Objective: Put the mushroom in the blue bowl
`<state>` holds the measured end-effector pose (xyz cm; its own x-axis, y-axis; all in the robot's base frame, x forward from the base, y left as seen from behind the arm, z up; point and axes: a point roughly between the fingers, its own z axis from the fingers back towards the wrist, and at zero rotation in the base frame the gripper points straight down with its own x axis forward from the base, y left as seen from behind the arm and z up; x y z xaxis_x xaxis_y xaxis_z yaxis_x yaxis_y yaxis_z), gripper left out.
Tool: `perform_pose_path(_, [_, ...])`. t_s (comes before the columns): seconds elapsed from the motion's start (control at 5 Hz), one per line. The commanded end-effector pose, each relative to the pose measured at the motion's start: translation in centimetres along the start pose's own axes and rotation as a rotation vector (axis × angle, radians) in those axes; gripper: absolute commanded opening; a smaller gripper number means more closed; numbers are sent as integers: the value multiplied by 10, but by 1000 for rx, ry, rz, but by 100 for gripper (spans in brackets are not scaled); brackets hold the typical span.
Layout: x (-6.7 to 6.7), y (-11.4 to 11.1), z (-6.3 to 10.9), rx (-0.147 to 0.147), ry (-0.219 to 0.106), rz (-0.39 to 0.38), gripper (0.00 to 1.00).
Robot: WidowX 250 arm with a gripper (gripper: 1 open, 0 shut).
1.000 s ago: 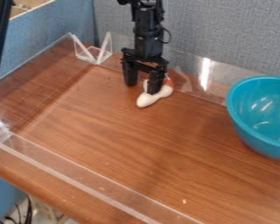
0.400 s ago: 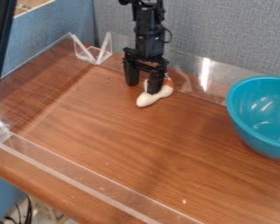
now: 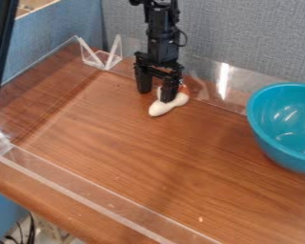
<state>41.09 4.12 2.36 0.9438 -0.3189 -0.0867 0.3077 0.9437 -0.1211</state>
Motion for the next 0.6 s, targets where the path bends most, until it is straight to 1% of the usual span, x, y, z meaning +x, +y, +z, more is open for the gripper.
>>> perform_pose_path(0.0, [14, -23, -10, -28, 5, -17, 100])
perform_pose_path(0.2, [9, -15, -7, -37, -5, 40, 100])
perform_pose_path(0.4, [5, -6, -2, -46, -16, 96, 0])
